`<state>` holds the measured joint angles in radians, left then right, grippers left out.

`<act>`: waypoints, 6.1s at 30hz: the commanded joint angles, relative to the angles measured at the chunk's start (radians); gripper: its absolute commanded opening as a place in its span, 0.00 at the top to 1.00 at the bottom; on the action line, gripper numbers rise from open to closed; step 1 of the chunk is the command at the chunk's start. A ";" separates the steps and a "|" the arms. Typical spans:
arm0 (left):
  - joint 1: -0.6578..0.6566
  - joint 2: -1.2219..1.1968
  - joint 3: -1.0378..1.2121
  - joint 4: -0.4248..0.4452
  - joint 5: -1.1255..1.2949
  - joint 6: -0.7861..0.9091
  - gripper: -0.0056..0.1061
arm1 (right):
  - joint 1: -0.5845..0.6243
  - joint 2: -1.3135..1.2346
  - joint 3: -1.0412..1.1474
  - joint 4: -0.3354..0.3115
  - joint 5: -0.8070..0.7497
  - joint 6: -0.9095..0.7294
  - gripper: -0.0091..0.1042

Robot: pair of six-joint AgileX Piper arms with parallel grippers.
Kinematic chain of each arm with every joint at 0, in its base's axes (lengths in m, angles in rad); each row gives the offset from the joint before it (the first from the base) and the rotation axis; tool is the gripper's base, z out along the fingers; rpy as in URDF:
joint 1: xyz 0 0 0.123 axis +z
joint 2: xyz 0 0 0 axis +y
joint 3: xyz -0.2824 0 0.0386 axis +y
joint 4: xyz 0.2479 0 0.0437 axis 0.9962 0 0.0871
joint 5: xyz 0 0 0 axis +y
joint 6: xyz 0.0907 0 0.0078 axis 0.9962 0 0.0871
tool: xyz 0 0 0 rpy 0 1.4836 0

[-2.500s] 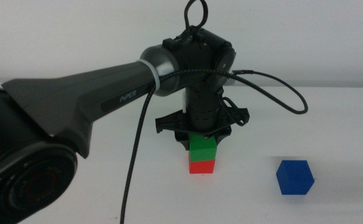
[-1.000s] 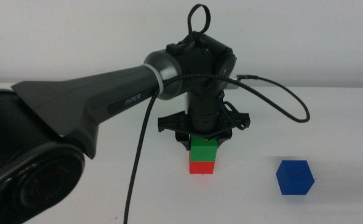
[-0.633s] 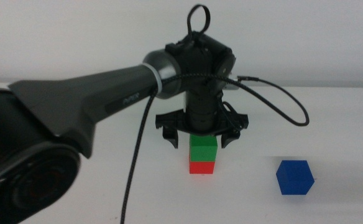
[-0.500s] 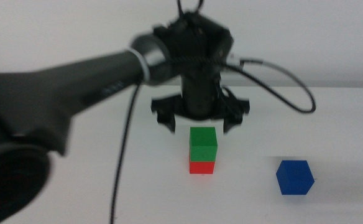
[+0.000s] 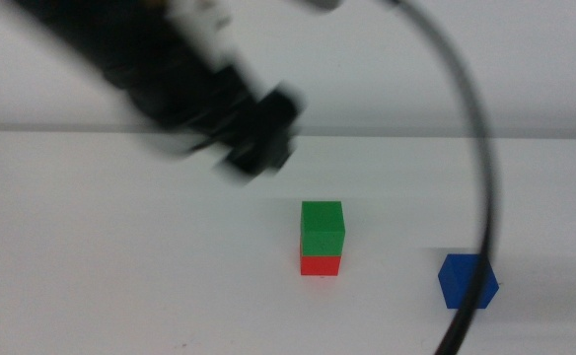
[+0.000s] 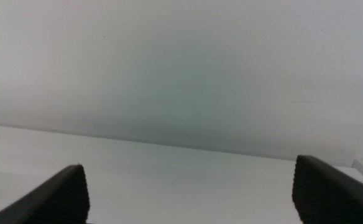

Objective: Stack red cubes first, then green, then blue cubes in a specific spot.

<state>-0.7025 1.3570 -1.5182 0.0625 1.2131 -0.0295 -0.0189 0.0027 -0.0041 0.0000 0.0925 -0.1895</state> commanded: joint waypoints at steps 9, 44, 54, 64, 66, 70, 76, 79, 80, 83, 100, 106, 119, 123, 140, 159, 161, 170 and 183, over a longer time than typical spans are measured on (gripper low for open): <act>0.125 -0.554 0.451 -0.255 -0.284 0.163 0.11 | -0.006 -0.037 0.041 0.000 -0.003 -0.011 0.15; 0.125 -0.646 0.480 -0.254 -0.327 0.136 0.11 | -0.006 0.201 -0.277 0.163 0.321 0.102 0.15; 0.125 -0.646 0.480 -0.254 -0.327 0.136 0.11 | -0.006 0.774 -0.734 0.266 0.936 0.122 0.15; 0.125 -0.646 0.480 -0.254 -0.327 0.136 0.11 | 0.001 1.056 -0.791 0.302 0.866 0.153 0.15; 0.125 -0.646 0.480 -0.254 -0.327 0.136 0.11 | 0.036 1.131 -0.840 0.248 0.893 0.209 0.15; 0.125 -0.646 0.480 -0.254 -0.327 0.136 0.11 | 0.162 1.269 -0.923 0.072 0.917 0.392 0.15; 0.125 -0.646 0.480 -0.254 -0.327 0.136 0.11 | 0.293 1.428 -0.991 0.026 0.904 0.568 0.17; 0.125 -0.646 0.480 -0.254 -0.327 0.136 0.11 | 0.319 1.488 -0.994 0.000 0.906 0.613 0.18; 0.125 -0.646 0.480 -0.254 -0.327 0.136 0.11 | 0.319 1.501 -0.994 -0.006 0.906 0.618 0.19; 0.125 -0.646 0.480 -0.254 -0.327 0.136 0.11 | 0.319 1.527 -0.994 -0.027 0.906 0.626 0.20; 0.125 -0.646 0.480 -0.254 -0.327 0.136 0.11 | 0.309 1.658 -0.994 -0.080 0.771 0.630 0.21; 0.125 -0.646 0.480 -0.254 -0.327 0.136 0.11 | 0.309 1.707 -0.994 -0.080 0.720 0.614 0.24; 0.125 -0.646 0.480 -0.254 -0.327 0.136 0.11 | 0.309 1.787 -0.994 -0.096 0.641 0.609 0.35; 0.125 -0.646 0.480 -0.254 -0.327 0.136 0.11 | 0.311 1.804 -0.994 -0.114 0.612 0.609 0.46; 0.125 -0.646 0.480 -0.251 -0.327 0.136 0.11 | 0.604 1.757 -1.551 -0.226 1.112 0.889 0.85; 0.125 -0.646 0.480 -0.255 -0.328 0.136 0.11 | 0.751 2.002 -1.796 -0.226 1.220 1.031 0.85; 0.125 -0.646 0.480 -0.255 -0.328 0.136 0.11 | 0.756 2.009 -1.796 -0.226 1.223 1.025 0.85; 0.125 -0.646 0.480 -0.255 -0.328 0.136 0.11 | 0.758 2.018 -1.796 -0.213 1.224 0.966 0.85; 0.125 -0.646 0.480 -0.255 -0.328 0.136 0.11 | 0.758 2.054 -1.796 -0.213 1.217 0.952 0.85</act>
<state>-0.5799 0.7158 -1.0444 -0.1911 0.8996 0.1077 0.7380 2.0511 -1.7935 -0.2041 1.2128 0.7689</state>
